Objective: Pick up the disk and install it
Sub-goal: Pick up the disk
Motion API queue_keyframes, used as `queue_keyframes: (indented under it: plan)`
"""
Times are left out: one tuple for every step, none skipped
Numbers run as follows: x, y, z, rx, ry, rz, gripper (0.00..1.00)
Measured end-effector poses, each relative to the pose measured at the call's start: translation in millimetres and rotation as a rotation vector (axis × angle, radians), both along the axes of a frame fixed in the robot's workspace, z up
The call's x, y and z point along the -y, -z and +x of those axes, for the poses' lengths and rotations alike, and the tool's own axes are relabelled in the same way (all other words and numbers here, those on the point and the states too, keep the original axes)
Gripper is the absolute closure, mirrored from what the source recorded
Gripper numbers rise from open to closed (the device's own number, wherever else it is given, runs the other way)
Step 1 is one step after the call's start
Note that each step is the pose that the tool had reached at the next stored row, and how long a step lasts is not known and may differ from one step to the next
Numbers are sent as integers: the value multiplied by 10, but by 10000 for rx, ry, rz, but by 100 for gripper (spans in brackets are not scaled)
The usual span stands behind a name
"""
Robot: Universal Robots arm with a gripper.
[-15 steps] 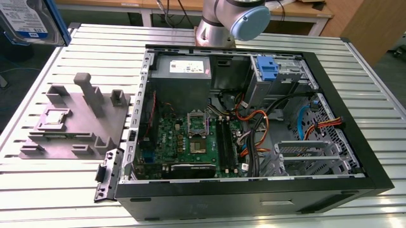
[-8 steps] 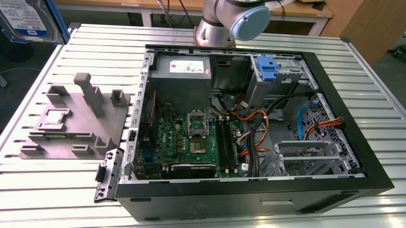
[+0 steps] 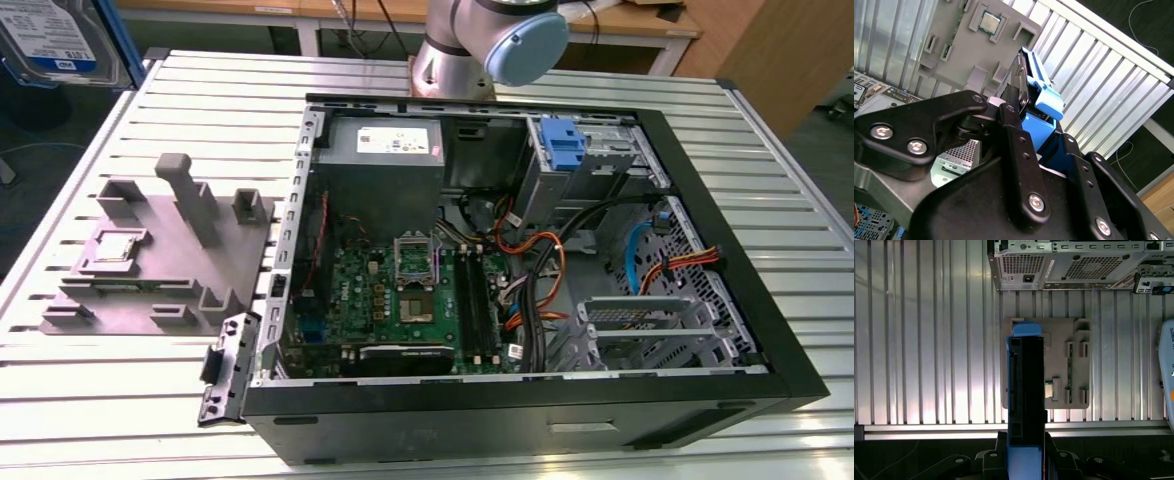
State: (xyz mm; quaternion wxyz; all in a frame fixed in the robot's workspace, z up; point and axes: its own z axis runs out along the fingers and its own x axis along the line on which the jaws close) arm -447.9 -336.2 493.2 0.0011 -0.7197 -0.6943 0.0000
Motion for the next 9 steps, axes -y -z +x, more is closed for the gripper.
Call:
queue_keyframes:
  plan:
    - [0, 0, 0, 0, 0, 0, 63]
    - [0, -1, 0, -2, 0, -1, 63]
    - [0, -2, 0, -2, 0, -1, 63]
    - [0, -2, 0, -2, 0, -1, 63]
    - [0, -2, 0, -2, 0, -1, 63]
    - [0, -2, 0, -2, 0, -1, 63]
    - [0, -2, 0, -2, 0, -1, 63]
    - [0, -3, 0, -2, 0, -1, 63]
    - [0, -3, 0, -2, 0, 0, 63]
